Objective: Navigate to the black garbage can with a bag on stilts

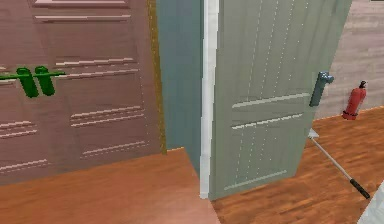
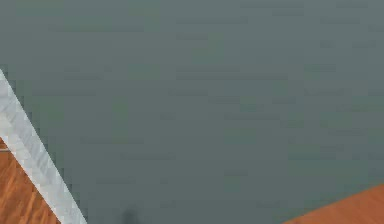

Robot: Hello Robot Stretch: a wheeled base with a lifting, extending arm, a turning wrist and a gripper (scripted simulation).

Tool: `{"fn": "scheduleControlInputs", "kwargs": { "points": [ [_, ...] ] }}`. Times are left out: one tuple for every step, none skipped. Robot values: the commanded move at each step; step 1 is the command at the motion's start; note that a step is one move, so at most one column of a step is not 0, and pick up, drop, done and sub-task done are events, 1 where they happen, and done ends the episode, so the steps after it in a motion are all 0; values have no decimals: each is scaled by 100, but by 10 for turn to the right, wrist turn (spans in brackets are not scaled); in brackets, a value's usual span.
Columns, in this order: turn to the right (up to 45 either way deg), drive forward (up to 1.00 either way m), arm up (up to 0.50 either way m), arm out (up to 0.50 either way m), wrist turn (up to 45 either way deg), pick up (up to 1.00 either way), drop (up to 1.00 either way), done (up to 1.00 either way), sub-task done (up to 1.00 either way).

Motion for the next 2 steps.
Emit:
{"fn": "scheduleControlInputs", "kwargs": {
  "points": [
    [60, 0, 0, 0, 0, 0, 0, 0, 0],
    [0, 30, 0, 0, 0, 0, 0, 0, 0]
  ]
}}
